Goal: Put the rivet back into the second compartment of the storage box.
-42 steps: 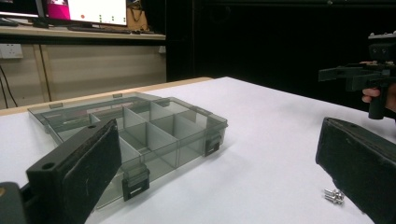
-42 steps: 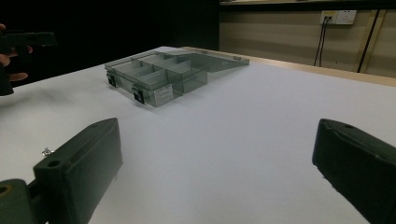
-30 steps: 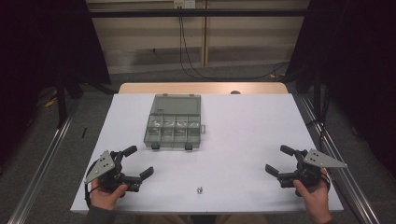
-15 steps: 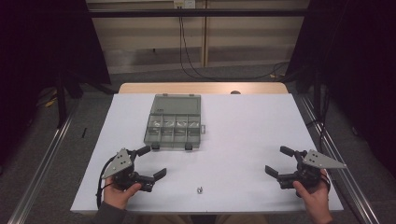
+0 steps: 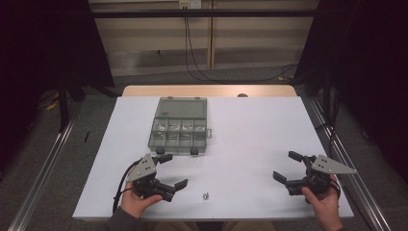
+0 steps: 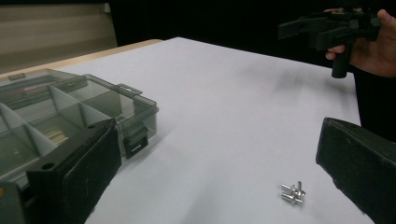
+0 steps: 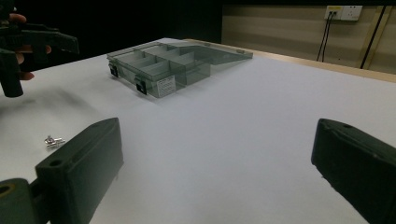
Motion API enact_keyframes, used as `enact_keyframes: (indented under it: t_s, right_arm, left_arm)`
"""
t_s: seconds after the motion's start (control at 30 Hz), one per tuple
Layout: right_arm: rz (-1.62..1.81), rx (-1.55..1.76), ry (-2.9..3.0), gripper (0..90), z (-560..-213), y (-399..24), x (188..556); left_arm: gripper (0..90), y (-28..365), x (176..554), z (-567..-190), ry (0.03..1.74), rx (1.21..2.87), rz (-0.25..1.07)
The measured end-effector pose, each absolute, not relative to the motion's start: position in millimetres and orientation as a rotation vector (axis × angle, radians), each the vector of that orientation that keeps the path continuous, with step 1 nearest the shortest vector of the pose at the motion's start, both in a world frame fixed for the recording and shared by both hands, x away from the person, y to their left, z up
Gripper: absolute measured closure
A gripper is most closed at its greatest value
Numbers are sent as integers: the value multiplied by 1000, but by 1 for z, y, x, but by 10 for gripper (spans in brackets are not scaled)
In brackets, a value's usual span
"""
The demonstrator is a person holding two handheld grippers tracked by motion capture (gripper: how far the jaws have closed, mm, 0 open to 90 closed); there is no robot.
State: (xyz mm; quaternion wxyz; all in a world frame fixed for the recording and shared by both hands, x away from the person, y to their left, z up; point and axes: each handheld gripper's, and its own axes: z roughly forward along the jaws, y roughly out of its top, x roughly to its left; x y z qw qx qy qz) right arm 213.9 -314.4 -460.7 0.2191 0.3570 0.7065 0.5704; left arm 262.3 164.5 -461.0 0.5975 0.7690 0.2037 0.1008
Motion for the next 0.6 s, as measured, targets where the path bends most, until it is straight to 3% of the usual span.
enact_keyframes:
  t_s: [0.6]
  right_arm:
    - [1577, 992, 1954, 21, -461, -315, 214]
  left_arm:
    - [1, 123, 252, -465, 409, 1905, 147]
